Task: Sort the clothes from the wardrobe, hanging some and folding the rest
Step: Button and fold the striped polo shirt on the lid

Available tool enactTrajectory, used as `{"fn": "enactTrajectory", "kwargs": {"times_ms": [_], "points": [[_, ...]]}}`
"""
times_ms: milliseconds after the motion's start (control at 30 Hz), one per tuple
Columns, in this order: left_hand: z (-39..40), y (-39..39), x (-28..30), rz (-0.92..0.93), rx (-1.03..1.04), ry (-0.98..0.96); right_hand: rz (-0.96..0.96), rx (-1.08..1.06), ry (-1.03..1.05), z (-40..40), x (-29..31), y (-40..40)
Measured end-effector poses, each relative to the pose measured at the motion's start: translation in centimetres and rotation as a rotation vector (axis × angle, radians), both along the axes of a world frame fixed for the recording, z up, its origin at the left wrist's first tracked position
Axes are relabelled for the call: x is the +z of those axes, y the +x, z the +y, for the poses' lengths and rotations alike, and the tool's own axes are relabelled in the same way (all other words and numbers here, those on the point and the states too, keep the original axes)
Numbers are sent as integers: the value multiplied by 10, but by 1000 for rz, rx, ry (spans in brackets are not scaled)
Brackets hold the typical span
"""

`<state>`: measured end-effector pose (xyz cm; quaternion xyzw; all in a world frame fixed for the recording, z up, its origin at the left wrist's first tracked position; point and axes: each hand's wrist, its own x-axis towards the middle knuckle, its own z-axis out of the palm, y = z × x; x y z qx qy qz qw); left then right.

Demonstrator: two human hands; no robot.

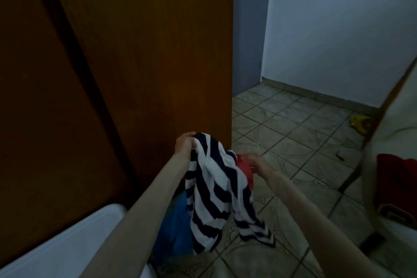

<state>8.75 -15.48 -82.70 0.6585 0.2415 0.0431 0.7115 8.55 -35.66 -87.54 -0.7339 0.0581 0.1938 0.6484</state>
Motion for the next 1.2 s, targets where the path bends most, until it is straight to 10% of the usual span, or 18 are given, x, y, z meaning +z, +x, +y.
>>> {"fn": "enactTrajectory", "kwargs": {"times_ms": [267,567,967,1200], "points": [[1,-49,16,-122,-65,-30,38,376,-346,12,12,-40],[-1,-86,30,-102,-110,293,-277,339,-661,19,53,-72],[-22,-147,-1,-37,-395,415,-320,-83,-325,44,93,-97],[-28,-172,0,-39,-520,147,-214,-236,13,32,116,-104]]}}
